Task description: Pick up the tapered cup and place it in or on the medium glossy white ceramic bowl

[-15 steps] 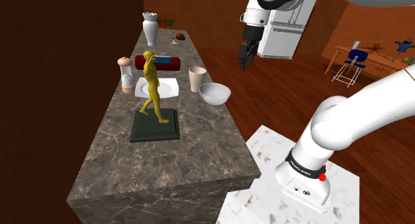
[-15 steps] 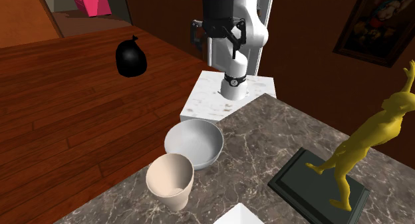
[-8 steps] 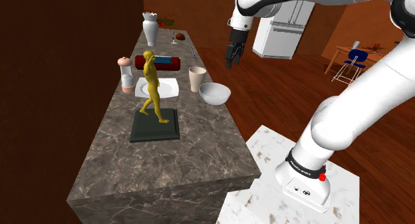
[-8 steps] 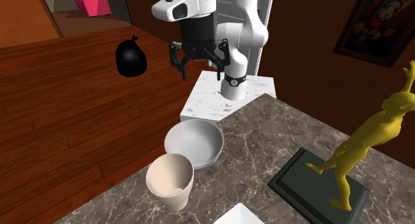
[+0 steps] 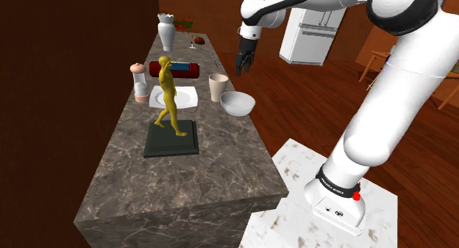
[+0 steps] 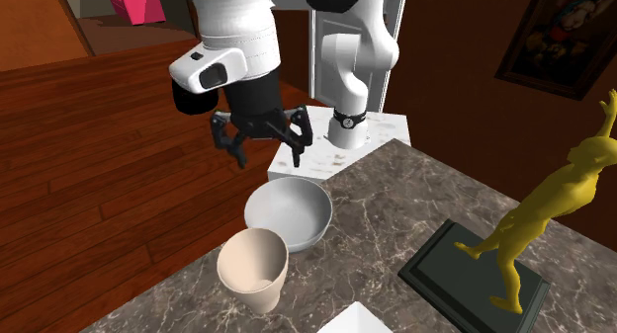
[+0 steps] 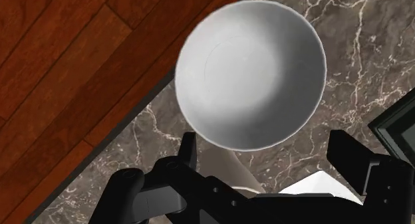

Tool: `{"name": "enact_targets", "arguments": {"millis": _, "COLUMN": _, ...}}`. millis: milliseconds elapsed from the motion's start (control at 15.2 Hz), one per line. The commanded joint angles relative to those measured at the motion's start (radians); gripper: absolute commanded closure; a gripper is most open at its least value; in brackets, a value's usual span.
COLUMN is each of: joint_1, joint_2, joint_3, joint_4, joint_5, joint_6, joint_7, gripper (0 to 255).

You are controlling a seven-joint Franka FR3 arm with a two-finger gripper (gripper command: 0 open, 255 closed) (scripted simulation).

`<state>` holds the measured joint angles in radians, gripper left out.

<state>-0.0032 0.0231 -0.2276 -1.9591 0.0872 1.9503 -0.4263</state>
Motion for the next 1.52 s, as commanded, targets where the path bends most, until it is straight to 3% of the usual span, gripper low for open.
{"name": "enact_targets", "arguments": {"millis": 0, "joint_1": -0.007, "joint_2": 0.081, "joint_3": -0.005, "joint_4": 0.076, "joint_5": 0.029, "joint_6": 0.005, "joint_7": -0.031, "gripper": 0}}
{"name": "enact_targets", "arguments": {"millis": 660, "joint_1": -0.086, "joint_2": 0.498, "joint_3": 0.016, "joint_4": 0.554, "joint_5": 0.155, "joint_6": -0.056, "joint_7": -0.137, "gripper": 0}}
{"name": "enact_targets", "arguments": {"millis": 1122, "joint_1": -0.080, "joint_2": 0.521, "joint_3": 0.023, "joint_4": 0.496, "joint_5": 0.164, "joint_6": 0.024, "joint_7": -0.144, "gripper": 0}}
{"name": "enact_targets", "arguments": {"millis": 1452, "joint_1": -0.079, "joint_2": 0.523, "joint_3": 0.023, "joint_4": 0.492, "joint_5": 0.165, "joint_6": 0.031, "joint_7": -0.144, "gripper": 0}}
